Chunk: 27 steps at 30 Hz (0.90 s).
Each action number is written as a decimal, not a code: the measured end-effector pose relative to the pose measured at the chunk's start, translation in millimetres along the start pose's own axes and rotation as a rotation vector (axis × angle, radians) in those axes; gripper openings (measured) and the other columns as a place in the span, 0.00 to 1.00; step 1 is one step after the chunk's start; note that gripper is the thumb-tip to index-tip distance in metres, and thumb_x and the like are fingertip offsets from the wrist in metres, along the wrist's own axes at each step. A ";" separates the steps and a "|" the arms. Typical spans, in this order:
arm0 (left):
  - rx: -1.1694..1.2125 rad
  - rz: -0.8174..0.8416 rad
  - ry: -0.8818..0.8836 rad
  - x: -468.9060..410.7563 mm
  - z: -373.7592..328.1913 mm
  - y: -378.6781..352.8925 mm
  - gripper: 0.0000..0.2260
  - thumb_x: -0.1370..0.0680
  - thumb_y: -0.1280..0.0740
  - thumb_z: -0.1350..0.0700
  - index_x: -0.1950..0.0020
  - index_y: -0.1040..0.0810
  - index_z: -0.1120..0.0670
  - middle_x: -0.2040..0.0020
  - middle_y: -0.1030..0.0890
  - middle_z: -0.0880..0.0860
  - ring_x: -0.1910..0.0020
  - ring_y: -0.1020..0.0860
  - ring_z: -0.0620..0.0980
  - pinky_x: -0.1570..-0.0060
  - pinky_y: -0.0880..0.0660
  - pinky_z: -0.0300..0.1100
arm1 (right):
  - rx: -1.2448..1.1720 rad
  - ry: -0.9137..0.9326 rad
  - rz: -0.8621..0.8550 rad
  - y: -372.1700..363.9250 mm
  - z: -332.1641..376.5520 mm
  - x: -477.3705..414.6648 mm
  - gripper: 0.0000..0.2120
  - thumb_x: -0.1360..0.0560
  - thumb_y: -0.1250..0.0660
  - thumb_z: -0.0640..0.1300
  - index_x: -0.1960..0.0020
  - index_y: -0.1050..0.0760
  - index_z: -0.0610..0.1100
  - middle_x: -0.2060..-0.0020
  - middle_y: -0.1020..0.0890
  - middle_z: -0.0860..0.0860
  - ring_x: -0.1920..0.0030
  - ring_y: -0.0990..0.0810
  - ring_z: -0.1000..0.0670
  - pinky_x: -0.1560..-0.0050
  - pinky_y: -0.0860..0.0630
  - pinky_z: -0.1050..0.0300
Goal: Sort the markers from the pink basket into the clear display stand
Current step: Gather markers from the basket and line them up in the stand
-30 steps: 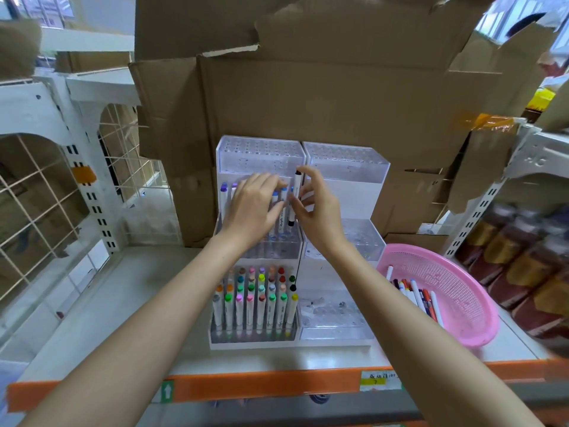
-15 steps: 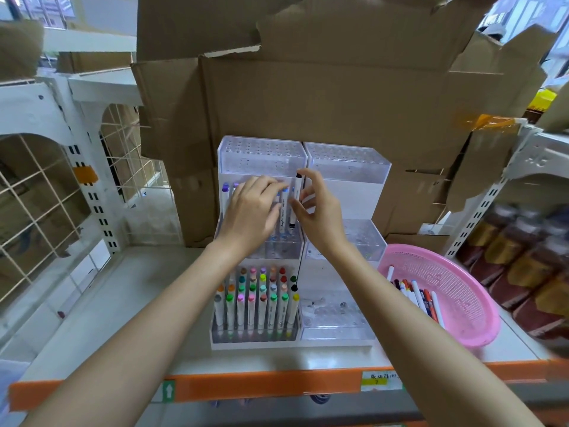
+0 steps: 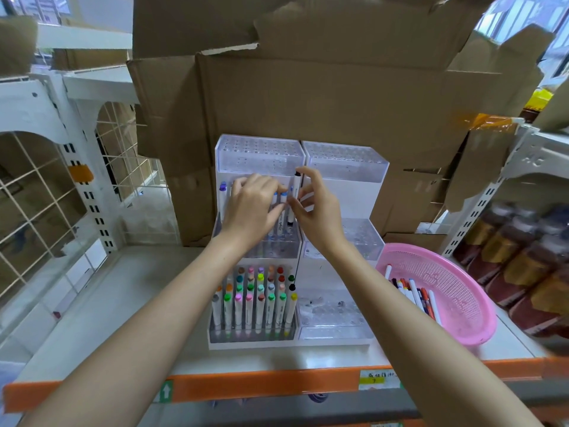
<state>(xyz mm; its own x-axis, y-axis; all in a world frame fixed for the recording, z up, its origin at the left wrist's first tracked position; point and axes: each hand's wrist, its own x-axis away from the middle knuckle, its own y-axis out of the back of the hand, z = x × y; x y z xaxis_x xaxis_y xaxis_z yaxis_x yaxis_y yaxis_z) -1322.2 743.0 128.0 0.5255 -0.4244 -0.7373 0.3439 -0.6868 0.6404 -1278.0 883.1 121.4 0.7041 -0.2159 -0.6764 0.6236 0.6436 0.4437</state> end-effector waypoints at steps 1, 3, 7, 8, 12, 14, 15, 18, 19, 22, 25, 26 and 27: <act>-0.005 0.000 -0.012 0.2 -0.6 0.3 0.10 0.27 0.27 0.56 0.48 0.20 0.57 0.50 0.18 0.52 0.47 0.22 0.52 0.44 0.33 0.47 | -0.004 -0.002 0.000 0.1 0.2 0.1 0.21 0.25 0.30 0.40 0.34 0.31 0.47 0.63 0.25 0.54 0.62 0.21 0.50 0.61 0.21 0.54; -0.007 0.002 -0.037 1.1 -2.0 1.3 0.10 0.27 0.28 0.58 0.48 0.20 0.58 0.50 0.18 0.54 0.47 0.22 0.54 0.44 0.31 0.48 | -0.011 -0.002 -0.004 0.1 0.1 0.5 0.21 0.25 0.30 0.40 0.35 0.31 0.47 0.63 0.25 0.52 0.62 0.21 0.49 0.61 0.21 0.52; -0.013 -0.007 -0.085 6.5 -0.1 2.7 0.11 0.27 0.29 0.62 0.45 0.20 0.59 0.49 0.18 0.55 0.47 0.22 0.54 0.45 0.29 0.48 | -0.023 -0.015 0.002 0.7 1.0 1.2 0.20 0.25 0.31 0.39 0.35 0.31 0.47 0.61 0.23 0.49 0.61 0.21 0.47 0.60 0.20 0.49; -0.013 -0.008 -0.090 7.2 1.0 3.5 0.12 0.27 0.31 0.63 0.44 0.20 0.59 0.48 0.19 0.55 0.47 0.22 0.54 0.45 0.29 0.48 | -0.021 -0.019 0.008 0.9 1.4 1.0 0.20 0.25 0.31 0.39 0.35 0.31 0.47 0.62 0.24 0.49 0.61 0.21 0.47 0.60 0.20 0.49; -0.013 -0.004 -0.106 8.1 4.3 10.4 0.14 0.26 0.34 0.65 0.42 0.20 0.58 0.46 0.19 0.54 0.44 0.23 0.53 0.43 0.30 0.48 | -0.010 -0.023 0.028 1.3 2.6 0.5 0.20 0.25 0.31 0.38 0.35 0.31 0.46 0.62 0.25 0.49 0.62 0.22 0.47 0.61 0.21 0.49; -0.020 0.000 -0.116 10.7 5.0 13.6 0.15 0.27 0.34 0.65 0.41 0.20 0.58 0.45 0.20 0.54 0.44 0.23 0.53 0.43 0.30 0.48 | 0.007 -0.024 0.028 0.7 2.1 1.4 0.20 0.25 0.30 0.37 0.36 0.31 0.46 0.60 0.24 0.48 0.62 0.22 0.48 0.61 0.21 0.52; -0.028 0.001 -0.119 12.7 5.4 14.4 0.15 0.27 0.33 0.65 0.41 0.20 0.58 0.45 0.20 0.55 0.44 0.24 0.54 0.43 0.29 0.48 | 0.018 -0.024 0.028 0.3 1.8 2.5 0.20 0.26 0.30 0.37 0.36 0.31 0.45 0.59 0.24 0.48 0.62 0.22 0.49 0.61 0.21 0.53; -0.076 0.015 -0.135 18.5 5.7 15.0 0.18 0.29 0.32 0.66 0.39 0.21 0.59 0.45 0.21 0.56 0.44 0.24 0.55 0.43 0.28 0.49 | 0.019 -0.026 0.031 -1.8 -0.5 6.6 0.20 0.27 0.30 0.34 0.38 0.30 0.44 0.57 0.24 0.48 0.63 0.23 0.49 0.61 0.22 0.53; -0.088 0.024 -0.139 19.5 5.8 15.1 0.19 0.29 0.32 0.66 0.38 0.22 0.59 0.44 0.21 0.57 0.43 0.24 0.56 0.42 0.29 0.50 | 0.017 -0.027 0.030 -2.4 -1.1 7.4 0.20 0.27 0.30 0.34 0.38 0.30 0.44 0.57 0.24 0.48 0.63 0.23 0.49 0.62 0.22 0.53; -0.115 0.049 -0.136 20.2 5.1 14.2 0.22 0.29 0.32 0.65 0.35 0.24 0.57 0.41 0.23 0.56 0.41 0.25 0.56 0.40 0.30 0.51 | 0.019 -0.038 0.032 -3.3 -0.9 7.4 0.20 0.28 0.30 0.33 0.38 0.29 0.43 0.57 0.24 0.48 0.63 0.23 0.48 0.61 0.22 0.53; -0.124 0.054 -0.126 20.5 4.6 13.8 0.22 0.29 0.32 0.64 0.35 0.24 0.57 0.41 0.23 0.56 0.41 0.26 0.56 0.40 0.30 0.51 | 0.021 -0.039 0.059 -2.2 0.6 8.0 0.21 0.28 0.30 0.32 0.38 0.29 0.44 0.56 0.24 0.47 0.63 0.23 0.47 0.61 0.21 0.50; -0.123 0.055 -0.123 20.3 4.7 13.9 0.22 0.29 0.32 0.64 0.35 0.24 0.57 0.41 0.23 0.56 0.41 0.26 0.56 0.40 0.30 0.51 | 0.023 -0.041 0.073 -1.7 0.9 8.5 0.21 0.28 0.30 0.32 0.38 0.29 0.45 0.56 0.25 0.48 0.63 0.22 0.47 0.60 0.21 0.50; -0.124 0.056 -0.120 20.2 5.1 13.9 0.22 0.29 0.32 0.64 0.35 0.25 0.56 0.41 0.23 0.56 0.41 0.26 0.55 0.40 0.30 0.50 | 0.024 -0.044 0.083 -1.1 1.3 8.9 0.21 0.28 0.30 0.32 0.38 0.29 0.45 0.56 0.25 0.48 0.63 0.22 0.47 0.60 0.21 0.49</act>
<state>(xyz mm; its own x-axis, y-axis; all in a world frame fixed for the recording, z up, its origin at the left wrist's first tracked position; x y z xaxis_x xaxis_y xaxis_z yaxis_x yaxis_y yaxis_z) -1310.8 721.9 120.9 0.4521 -0.5326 -0.7155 0.4137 -0.5855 0.6972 -1272.0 879.6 115.6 0.7677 -0.1951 -0.6104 0.5701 0.6427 0.5117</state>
